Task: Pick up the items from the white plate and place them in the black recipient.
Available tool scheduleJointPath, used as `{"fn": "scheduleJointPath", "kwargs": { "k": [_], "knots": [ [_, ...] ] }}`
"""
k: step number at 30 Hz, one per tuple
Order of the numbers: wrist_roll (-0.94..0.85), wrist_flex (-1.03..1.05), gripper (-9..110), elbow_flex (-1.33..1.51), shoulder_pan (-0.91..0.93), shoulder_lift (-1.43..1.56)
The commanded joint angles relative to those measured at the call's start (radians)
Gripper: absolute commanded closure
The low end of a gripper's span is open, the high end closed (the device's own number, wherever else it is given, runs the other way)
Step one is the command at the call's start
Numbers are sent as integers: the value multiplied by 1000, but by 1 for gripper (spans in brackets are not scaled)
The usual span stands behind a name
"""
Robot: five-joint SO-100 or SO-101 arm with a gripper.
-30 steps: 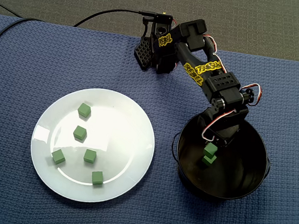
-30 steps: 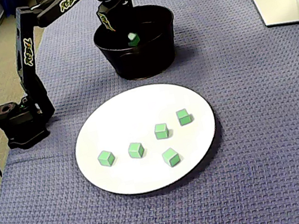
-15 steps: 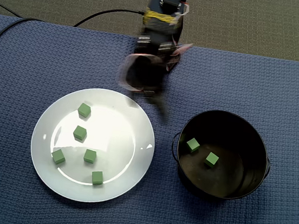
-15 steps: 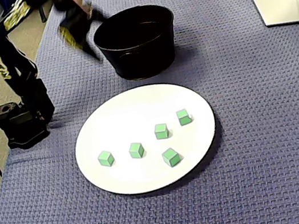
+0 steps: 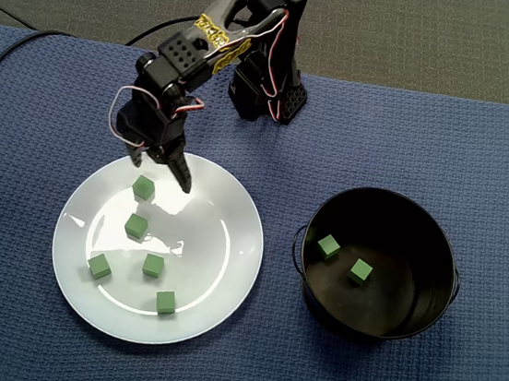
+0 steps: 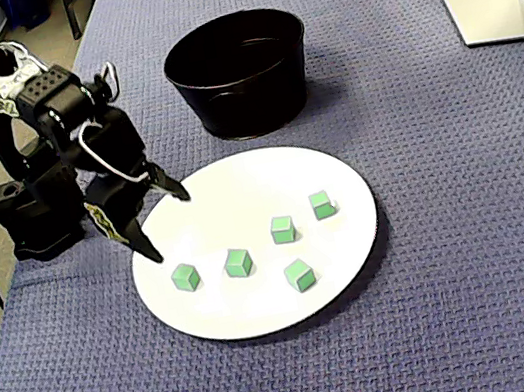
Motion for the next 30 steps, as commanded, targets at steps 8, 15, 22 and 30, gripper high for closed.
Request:
{"fn": "scheduleJointPath", "kwargs": {
  "k": [8, 15, 22, 30],
  "knots": [
    [-15, -206, 61, 92, 32, -44],
    [-17, -426, 75, 252, 25, -37],
    [9, -548, 96, 330, 15, -32],
    [101, -577, 101, 339, 0, 0]
  ]
}}
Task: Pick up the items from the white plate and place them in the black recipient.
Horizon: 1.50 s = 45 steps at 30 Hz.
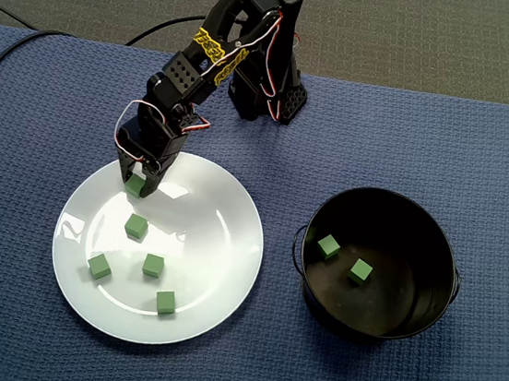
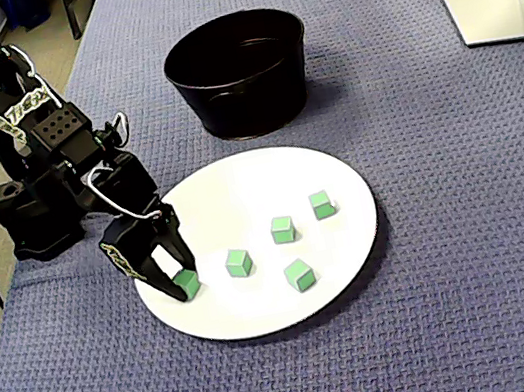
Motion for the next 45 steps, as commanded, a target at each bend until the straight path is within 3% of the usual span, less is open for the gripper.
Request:
{"fn": "scheduleJointPath", "kwargs": {
  "k": [1, 4, 6, 11, 15, 19, 24, 33, 34, 36, 37, 41, 45],
  "knots": [
    [97, -9, 101, 0, -28, 60],
    [293, 238, 101, -141, -75, 161],
    [557, 472, 101, -330, -146, 247],
    [1149, 801, 101, -802, -431, 334],
    [1525, 914, 102, -1083, -738, 244],
    [1730, 930, 102, -1226, -1011, 54],
    [1678, 962, 102, -1312, -1206, -232],
    [1649, 900, 102, -1239, -1247, -514],
    [1649, 899, 100, -1235, -1252, -509],
    [1644, 922, 61, -1235, -1256, -480],
    [1646, 937, 54, -1235, -1253, -454],
    [1632, 1051, 51, -1244, -1180, -272],
    [1637, 1081, 56, -1243, -933, -75]
  ]
}}
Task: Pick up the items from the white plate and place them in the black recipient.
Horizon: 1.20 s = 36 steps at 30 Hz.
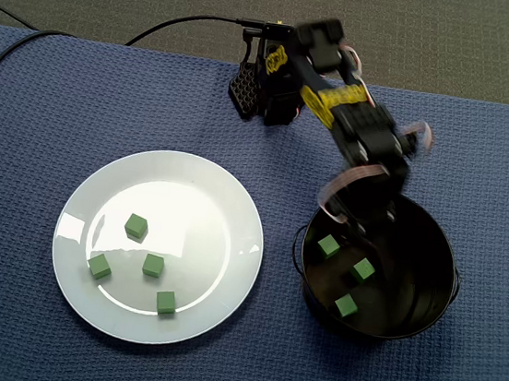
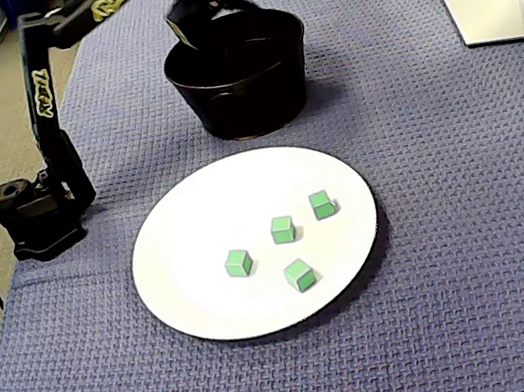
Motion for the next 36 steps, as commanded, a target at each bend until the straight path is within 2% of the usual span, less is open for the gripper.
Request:
{"fn": "scheduleJointPath", "kwargs": {
  "k": [1, 6, 11, 26, 36],
  "knots": [
    [-5, 25, 57, -12, 279, 230],
    [55, -25, 59, 46, 618, 210],
    [100, -21, 58, 144, 782, 114],
    [-63, -163, 59, 322, 976, -77],
    [-120, -322, 70, 446, 1000, -104]
  ]
}}
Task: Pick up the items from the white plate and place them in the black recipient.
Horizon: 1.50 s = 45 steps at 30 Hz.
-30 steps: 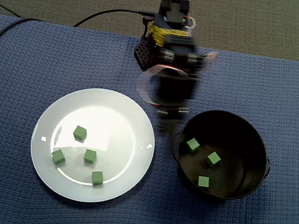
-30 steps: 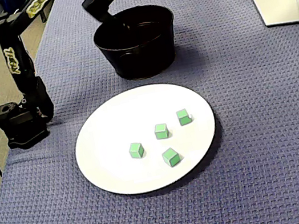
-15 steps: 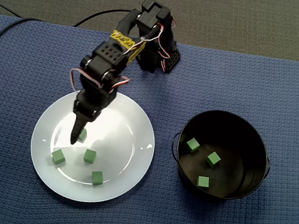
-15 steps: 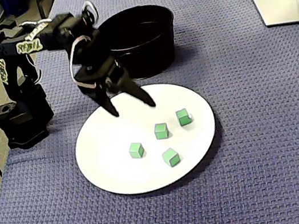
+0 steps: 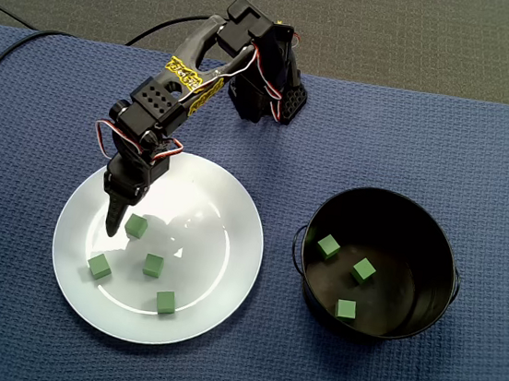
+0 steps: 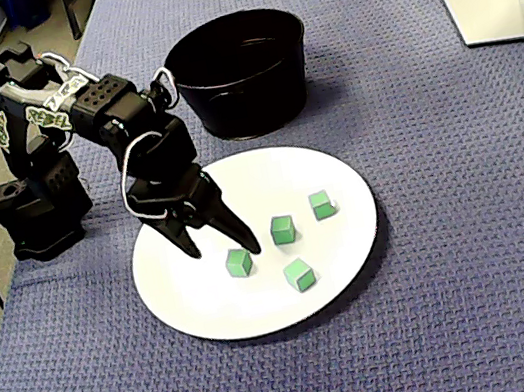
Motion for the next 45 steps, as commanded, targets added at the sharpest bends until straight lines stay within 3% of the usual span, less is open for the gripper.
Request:
{"fn": "scheduleJointPath", "kwargs": {
  "k": [1, 10, 15, 25, 32, 36, 39, 45],
  "knots": [
    [-18, -60, 71, 31, -9, 2],
    [-21, -144, 82, 80, -29, -3],
    [-15, -169, 102, 86, -32, -5],
    [2, -144, 102, 80, -35, 40],
    [40, 160, 102, -206, -78, 250],
    [9, 275, 102, -522, -229, 436],
    [-64, 288, 102, -672, -485, 503],
    [-110, 238, 102, -644, -948, 396]
  ]
}}
